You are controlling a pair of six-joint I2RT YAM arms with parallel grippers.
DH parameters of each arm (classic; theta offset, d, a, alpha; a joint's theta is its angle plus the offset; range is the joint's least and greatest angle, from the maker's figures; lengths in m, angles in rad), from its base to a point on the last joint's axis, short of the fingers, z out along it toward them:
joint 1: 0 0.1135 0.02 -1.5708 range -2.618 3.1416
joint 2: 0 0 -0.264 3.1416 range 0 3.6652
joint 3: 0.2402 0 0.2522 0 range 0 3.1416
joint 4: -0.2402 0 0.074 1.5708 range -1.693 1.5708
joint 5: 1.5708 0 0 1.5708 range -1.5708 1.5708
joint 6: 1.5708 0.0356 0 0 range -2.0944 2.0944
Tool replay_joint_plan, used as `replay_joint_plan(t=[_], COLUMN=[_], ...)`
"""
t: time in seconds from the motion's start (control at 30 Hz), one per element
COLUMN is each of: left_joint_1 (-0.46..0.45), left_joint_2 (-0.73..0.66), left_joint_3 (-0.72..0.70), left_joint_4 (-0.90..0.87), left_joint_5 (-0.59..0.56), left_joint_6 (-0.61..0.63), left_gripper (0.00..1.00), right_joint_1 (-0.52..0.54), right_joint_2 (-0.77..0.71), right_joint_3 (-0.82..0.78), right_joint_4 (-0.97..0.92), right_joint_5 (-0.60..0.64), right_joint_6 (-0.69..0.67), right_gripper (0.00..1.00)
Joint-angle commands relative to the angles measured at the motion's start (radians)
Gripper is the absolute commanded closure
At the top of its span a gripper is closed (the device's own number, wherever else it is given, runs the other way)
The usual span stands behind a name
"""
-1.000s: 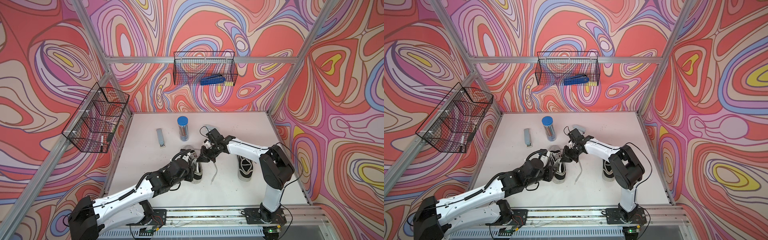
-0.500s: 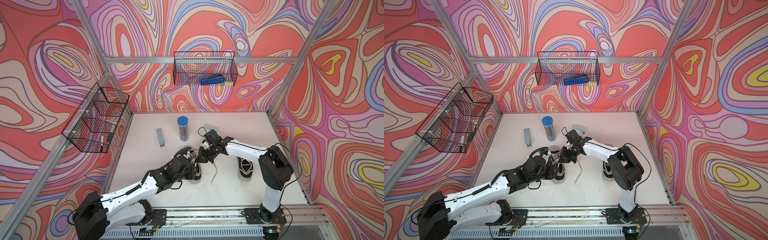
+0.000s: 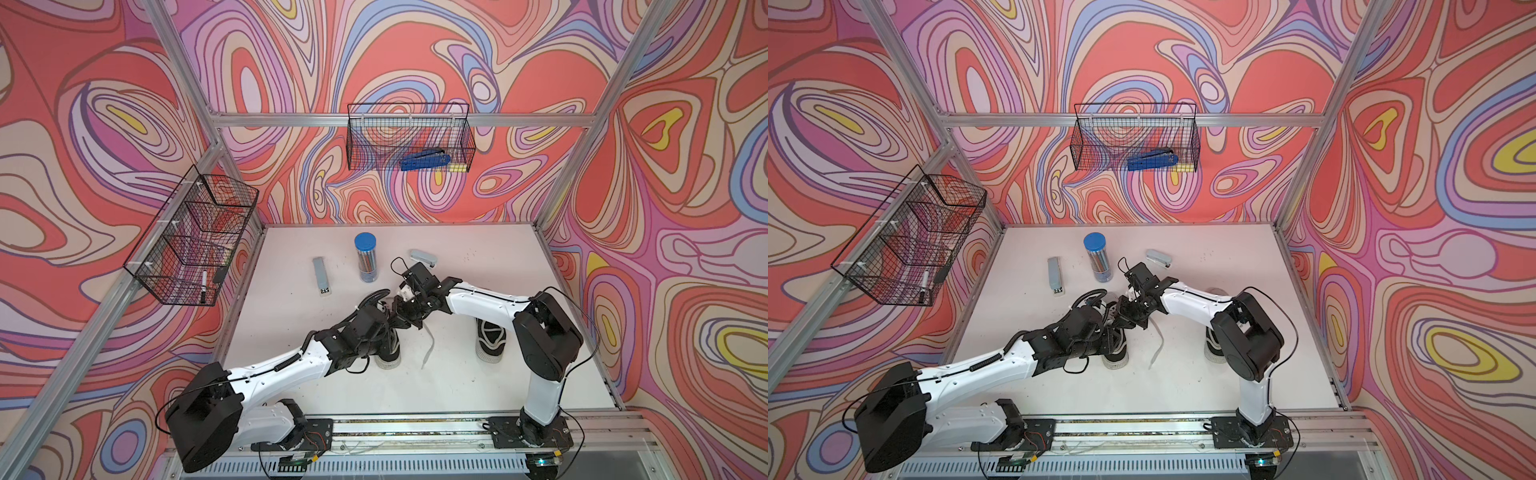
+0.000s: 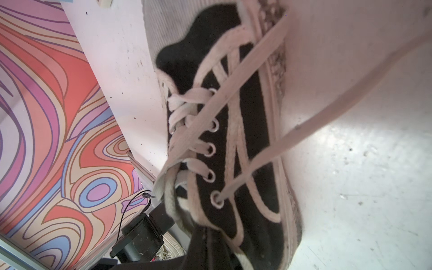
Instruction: Remove the insole from the shoe
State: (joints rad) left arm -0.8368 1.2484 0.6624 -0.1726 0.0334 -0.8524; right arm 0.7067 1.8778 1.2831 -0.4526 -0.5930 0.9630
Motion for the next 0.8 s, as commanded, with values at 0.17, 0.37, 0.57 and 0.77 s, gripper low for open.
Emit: replay_joint_plan(t=[0.17, 0.37, 0.57, 0.77], left_joint_1=[0.010, 0.030, 0.053, 0.068], left_joint_2=[0.040, -0.006, -0.030, -0.035], left_joint_3=[0.029, 0.001, -0.081, -0.177], left_joint_4=[-0.063, -0.013, 0.124, 0.284], left_joint_5=[-0.003, 0.002, 0.052, 0.093], left_joint_6=[-0.030, -0.117, -0.267, -0.405], left_gripper=[0.96, 1.00, 1.00, 1.00], right_joint_1=[-0.004, -0.004, 0.034, 0.184], right_joint_2=[-0.038, -0.179, -0.269, -0.451], right_joint_3=[0.017, -0.033, -0.178, -0.435], right_joint_4=[-0.031, -0.099, -0.044, 0.178], right_joint_5=[0.111, 0.286, 0.291, 0.485], right_joint_6=[-0.060, -0.190, -0.229, -0.328], right_gripper=[0.84, 0.57, 0.51, 0.48])
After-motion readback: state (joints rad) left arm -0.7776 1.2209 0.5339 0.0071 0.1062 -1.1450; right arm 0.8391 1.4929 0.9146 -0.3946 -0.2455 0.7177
